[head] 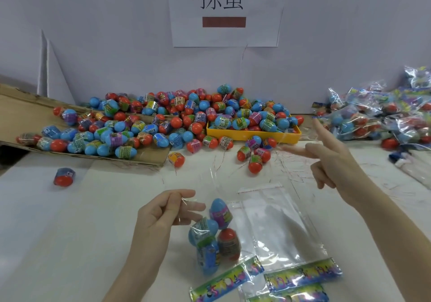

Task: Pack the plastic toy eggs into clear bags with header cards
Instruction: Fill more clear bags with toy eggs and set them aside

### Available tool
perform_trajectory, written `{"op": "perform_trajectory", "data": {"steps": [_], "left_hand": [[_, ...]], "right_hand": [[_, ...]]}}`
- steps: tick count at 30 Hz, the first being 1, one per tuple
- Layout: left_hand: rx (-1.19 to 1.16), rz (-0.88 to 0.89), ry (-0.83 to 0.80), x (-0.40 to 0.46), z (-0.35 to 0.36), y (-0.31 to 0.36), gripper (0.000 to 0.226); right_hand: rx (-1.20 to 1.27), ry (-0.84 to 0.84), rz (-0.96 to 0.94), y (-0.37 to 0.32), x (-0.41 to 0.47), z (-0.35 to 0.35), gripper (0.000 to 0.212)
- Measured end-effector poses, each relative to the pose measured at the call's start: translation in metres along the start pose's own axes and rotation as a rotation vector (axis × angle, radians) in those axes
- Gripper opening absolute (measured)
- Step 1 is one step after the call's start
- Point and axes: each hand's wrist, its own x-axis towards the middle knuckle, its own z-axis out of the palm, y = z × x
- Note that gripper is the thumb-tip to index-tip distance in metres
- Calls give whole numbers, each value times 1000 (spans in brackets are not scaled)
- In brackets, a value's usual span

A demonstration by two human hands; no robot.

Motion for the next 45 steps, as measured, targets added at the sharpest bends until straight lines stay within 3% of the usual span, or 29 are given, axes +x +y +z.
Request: {"op": "perform_trajectory", "data": {"steps": [2,5,7,10,12,16,20,24,33,45], "left_hand": [[-5,-6,9,0,0,-1,32],[-7,-9,7,-1,1,-1,33],[-10,-1,-2,-1,2,0,33],[-7,9,-30,-2,4,2,32],[-19,5,-66,-2,5,3,32],[-75,-22,-148,-2,7,7,26],[-126,-70,-161,-2,6,8,33],[-118,-136,-139,-4,3,6,40],[-142,-210,-84,-4,-1,0,41],[-151,-237,-136,-5,-11,-1,22]], "right_hand": [[-212,-4,-92,0,-3,2,64],[-786,-58,-159,-7,-9,1,115],[-978,-24,-250,-8,-15,8,124],[-548,-50,-295,-10,-31,30,92],[-270,-213,-113,-10,-39,48,70],[60,-592,166,-4,-47,69,76],[243,-576,165,-1,-49,75,50],[339,-494,176,6,-52,76,37],[370,-522,187,5,-55,69,34],[256,-514,204,4,-57,63,23]]}}
